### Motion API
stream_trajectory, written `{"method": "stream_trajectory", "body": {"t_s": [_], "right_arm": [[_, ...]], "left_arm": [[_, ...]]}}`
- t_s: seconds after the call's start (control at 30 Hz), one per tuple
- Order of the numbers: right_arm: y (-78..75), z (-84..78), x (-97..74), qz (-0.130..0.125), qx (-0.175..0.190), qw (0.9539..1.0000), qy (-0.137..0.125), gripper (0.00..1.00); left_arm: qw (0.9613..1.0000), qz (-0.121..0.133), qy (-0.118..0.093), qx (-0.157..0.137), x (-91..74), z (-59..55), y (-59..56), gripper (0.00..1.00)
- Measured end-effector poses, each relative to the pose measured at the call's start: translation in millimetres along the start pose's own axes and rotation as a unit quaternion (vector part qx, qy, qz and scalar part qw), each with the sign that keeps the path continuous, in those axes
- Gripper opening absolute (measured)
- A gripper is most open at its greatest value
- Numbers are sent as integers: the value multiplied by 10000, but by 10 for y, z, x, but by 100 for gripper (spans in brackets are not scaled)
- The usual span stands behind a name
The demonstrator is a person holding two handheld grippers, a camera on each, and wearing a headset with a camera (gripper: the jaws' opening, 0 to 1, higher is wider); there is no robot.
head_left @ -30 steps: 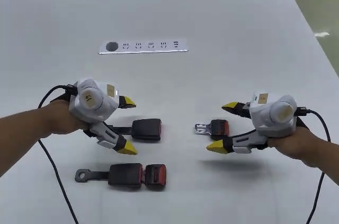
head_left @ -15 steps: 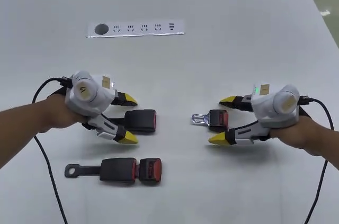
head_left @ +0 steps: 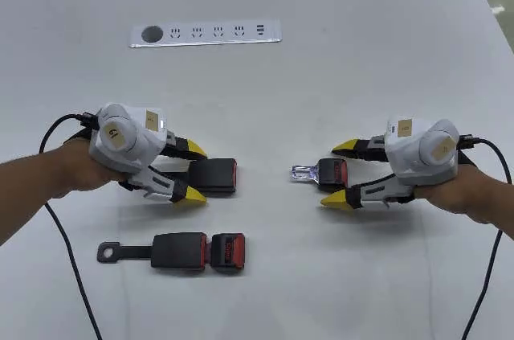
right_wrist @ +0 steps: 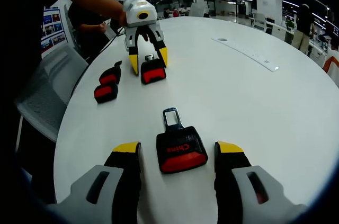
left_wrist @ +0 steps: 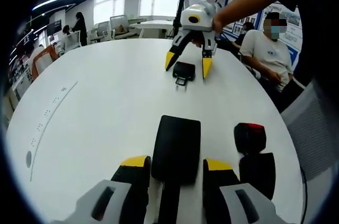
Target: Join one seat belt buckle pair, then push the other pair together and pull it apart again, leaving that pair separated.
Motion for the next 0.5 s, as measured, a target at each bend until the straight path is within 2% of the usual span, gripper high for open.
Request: {"method": "stream_trajectory", "body": {"t_s": [0.03, 0.23, 0.33, 0.5], "right_arm": [[2, 2, 2, 9, -43, 10000, 1, 52], [-27, -1, 11, -64, -193, 9998, 1, 45], [-53, 5, 10, -65, -426, 9991, -38, 35], [-33, 7, 9, -29, -459, 9989, -49, 35]], "left_arm": [[9999, 82, 54, 104, -2, 16, -1, 36], [9998, 145, -63, 99, -10, -4, 1, 34], [9998, 160, -114, 96, -15, -10, 6, 34], [9997, 158, -51, 164, -11, -3, -8, 33]]}}
Point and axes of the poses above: the centre of the closed fingertips' face, and the gripper's own axes: x roughly forward along the fingers, y roughly to its left, z roughly out of its top, the point moved 3 cm from there along -x, roughly backward along the fingers, and after that the axes turned 14 degrees about -z, right-handed, at the moved point
